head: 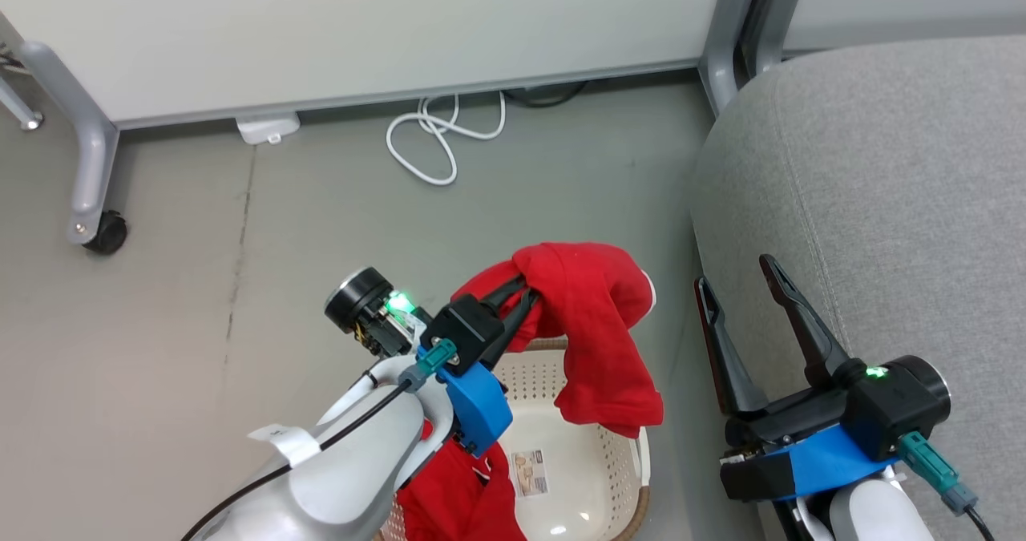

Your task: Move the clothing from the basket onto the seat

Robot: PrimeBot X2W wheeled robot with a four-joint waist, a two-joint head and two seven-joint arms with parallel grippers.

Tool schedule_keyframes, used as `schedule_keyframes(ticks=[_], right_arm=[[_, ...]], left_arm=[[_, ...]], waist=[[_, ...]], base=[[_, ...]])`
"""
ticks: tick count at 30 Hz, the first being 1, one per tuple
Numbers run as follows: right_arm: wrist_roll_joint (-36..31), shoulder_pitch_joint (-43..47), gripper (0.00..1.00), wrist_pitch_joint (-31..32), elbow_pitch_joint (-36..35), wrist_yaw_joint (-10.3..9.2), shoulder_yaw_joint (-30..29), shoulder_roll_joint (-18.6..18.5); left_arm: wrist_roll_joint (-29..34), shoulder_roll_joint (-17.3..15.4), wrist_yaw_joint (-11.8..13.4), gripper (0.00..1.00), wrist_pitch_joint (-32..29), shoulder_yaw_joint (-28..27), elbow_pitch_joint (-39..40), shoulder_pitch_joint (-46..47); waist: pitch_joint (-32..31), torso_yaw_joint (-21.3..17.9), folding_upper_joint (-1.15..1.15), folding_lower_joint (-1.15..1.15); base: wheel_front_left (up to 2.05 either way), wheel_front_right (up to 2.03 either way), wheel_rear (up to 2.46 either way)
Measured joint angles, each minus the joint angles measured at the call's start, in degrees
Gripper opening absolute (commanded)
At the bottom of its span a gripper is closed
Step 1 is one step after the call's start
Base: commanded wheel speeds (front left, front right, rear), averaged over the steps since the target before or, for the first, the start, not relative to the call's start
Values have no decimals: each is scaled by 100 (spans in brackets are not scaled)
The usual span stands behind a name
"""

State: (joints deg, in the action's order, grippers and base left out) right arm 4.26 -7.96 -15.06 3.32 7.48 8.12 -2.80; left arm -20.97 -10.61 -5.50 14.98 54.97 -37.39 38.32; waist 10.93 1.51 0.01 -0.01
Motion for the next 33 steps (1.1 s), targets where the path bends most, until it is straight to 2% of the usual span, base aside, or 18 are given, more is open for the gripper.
schedule_keyframes(ticks=[8, 15, 23, 33], right_arm=[[59, 178, 100, 0, -45, 0, 14, 0], [105, 253, 100, 0, -51, 0, 81, 0], [146, 291, 100, 0, -51, 0, 278, 0], [89, -57, 100, 0, 259, 0, 822, 1]], left_arm=[[292, -67, 45, 0, 1, -822, 871, -231], [511, -64, 43, 0, 1, -1322, 1316, -335], [709, -16, -38, 0, 1, -1547, 1466, -452], [892, 246, -113, 0, 1, -1533, 1572, -531]], waist=[[-303, 42, 0, 0], [-451, 30, 0, 1], [-610, 14, 0, 1], [-679, 151, 0, 1]], base=[[0, 0, 0], [0, 0, 0], [0, 0, 0], [0, 0, 0]])
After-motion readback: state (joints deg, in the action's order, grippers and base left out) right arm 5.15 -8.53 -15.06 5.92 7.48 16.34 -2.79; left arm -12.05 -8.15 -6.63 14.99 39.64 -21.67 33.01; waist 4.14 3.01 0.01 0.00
